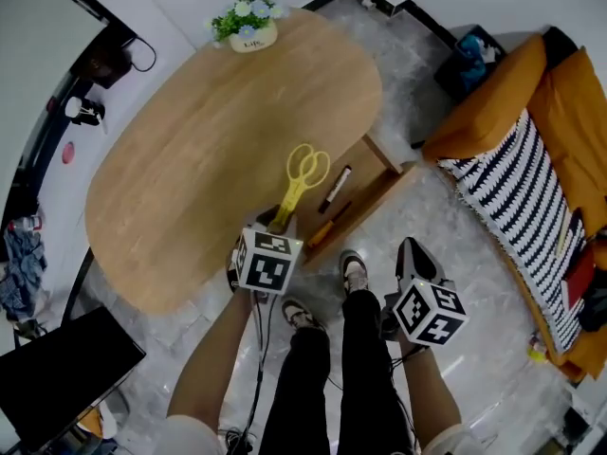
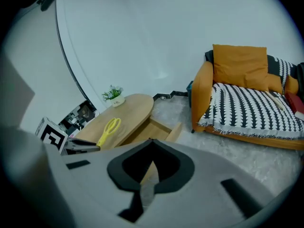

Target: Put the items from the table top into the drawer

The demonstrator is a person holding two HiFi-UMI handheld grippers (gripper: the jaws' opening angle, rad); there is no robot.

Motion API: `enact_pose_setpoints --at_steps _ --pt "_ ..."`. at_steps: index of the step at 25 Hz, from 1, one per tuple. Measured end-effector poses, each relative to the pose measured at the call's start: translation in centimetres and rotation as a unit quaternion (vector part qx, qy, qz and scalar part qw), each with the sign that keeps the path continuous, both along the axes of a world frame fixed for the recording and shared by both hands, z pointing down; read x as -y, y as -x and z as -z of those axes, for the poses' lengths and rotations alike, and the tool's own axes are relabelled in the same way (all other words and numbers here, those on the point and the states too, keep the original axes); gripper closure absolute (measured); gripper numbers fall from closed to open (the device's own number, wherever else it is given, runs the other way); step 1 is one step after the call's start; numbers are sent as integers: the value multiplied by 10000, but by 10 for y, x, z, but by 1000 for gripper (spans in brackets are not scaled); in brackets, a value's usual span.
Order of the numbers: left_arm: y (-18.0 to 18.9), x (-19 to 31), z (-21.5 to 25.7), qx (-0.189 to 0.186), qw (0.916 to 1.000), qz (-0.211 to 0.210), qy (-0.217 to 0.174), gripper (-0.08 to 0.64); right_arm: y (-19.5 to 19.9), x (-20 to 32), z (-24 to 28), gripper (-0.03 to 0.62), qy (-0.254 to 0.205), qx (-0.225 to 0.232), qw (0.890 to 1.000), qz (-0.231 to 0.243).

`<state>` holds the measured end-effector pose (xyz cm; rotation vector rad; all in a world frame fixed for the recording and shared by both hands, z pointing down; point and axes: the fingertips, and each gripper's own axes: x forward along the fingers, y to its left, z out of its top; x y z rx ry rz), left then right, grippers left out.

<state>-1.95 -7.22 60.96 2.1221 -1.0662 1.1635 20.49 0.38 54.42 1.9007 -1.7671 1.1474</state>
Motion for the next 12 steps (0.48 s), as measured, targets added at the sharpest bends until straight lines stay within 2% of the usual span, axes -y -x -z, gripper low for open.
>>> enact_pose_setpoints --at_steps 9,12 --pt "-78 -14 -19 62 9968 -757 261 451 -54 -11 0 600 59 9 9990 -447" --pt "-102 -13 -25 -109 9954 -897 321 449 -71 -11 -4 600 101 -19 9985 -530"
